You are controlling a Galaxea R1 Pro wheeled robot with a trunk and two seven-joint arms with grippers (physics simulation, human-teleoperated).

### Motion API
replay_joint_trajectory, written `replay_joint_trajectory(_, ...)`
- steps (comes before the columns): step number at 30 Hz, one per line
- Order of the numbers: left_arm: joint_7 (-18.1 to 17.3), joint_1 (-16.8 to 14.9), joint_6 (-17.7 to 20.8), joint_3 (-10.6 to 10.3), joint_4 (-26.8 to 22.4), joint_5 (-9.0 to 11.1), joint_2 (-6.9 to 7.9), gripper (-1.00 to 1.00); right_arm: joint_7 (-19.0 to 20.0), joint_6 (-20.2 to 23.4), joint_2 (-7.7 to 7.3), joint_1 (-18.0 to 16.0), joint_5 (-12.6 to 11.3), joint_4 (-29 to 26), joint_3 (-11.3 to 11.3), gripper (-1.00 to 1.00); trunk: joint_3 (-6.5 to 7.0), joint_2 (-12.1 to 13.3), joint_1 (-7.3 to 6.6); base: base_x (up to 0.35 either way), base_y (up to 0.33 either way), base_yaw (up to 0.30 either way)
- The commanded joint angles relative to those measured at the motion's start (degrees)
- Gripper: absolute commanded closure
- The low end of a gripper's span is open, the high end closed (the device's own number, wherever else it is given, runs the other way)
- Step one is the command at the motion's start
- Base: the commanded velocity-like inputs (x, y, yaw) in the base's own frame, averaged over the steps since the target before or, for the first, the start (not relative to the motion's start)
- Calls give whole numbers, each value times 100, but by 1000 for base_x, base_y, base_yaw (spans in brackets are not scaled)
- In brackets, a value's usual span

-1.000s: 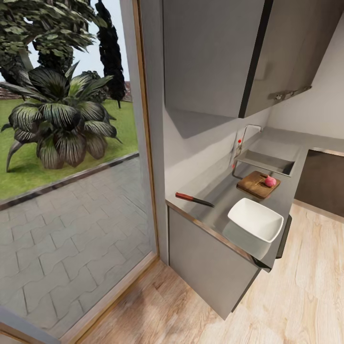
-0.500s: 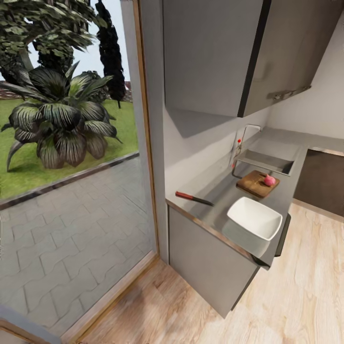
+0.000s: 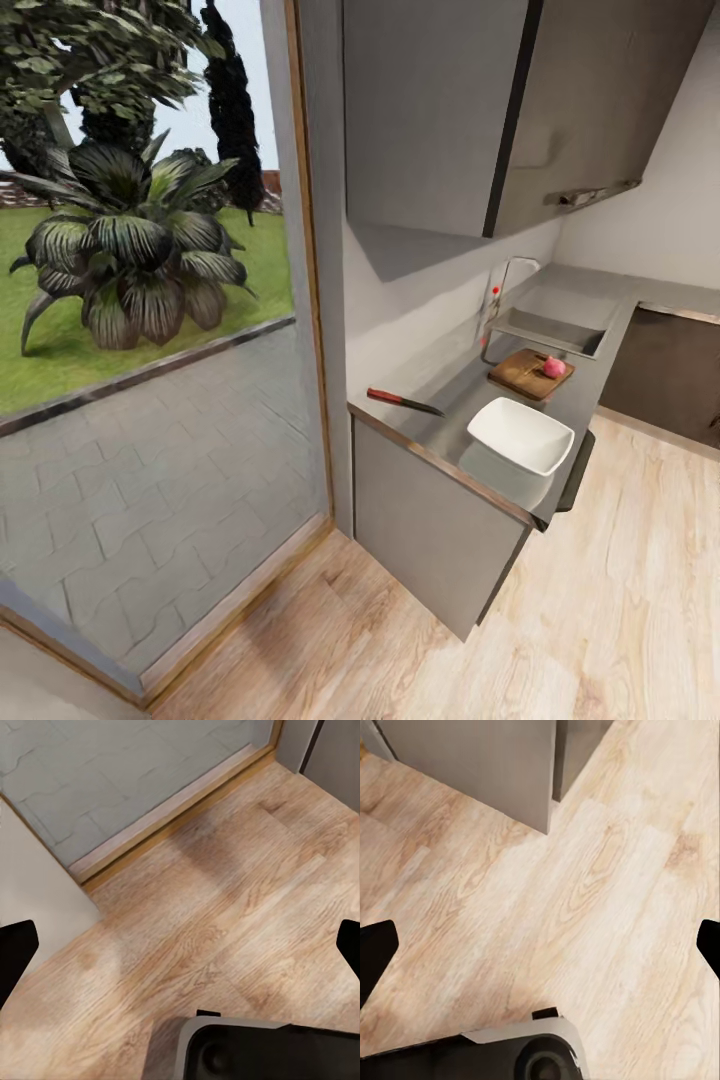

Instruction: In the kitchen, take the Vidalia onion out of the sink, dice it on the chopping board with the paring knife, put the diced onion into the bowl on the countertop, then place both the paring knife and the chopping board into the sink.

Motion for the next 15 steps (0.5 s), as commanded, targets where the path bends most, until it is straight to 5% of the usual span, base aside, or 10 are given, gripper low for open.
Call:
replay_joint_trajectory(1, -35, 0, -7, 34, -8, -37, -10, -100, -64, 82, -6, 3, -24, -194, 28, -100, -9, -10, 4, -4, 0, 0)
replay_joint_trajectory(4, -35, 0, -7, 32, -3, -37, -13, -100, -190, 448, -20, 3, -19, -715, 29, -100, -9, -10, 4, -2, 0, 0)
replay_joint_trajectory(6, -35, 0, -7, 33, 0, -37, -13, -100, -447, 1289, -53, 3, -12, -1545, 35, -100, -9, -10, 4, 0, 0, 0)
replay_joint_trajectory(9, -35, 0, -7, 33, -1, -37, -13, -100, -612, 2000, -69, 3, 35, -2086, 37, -100, -9, -10, 4, 0, 0, 0)
replay_joint_trajectory(15, -35, 0, 0, 34, 1, -30, -13, -100, -654, 2245, -56, 3, 417, -2279, 44, -100, -9, -10, 4, 0, 0, 0)
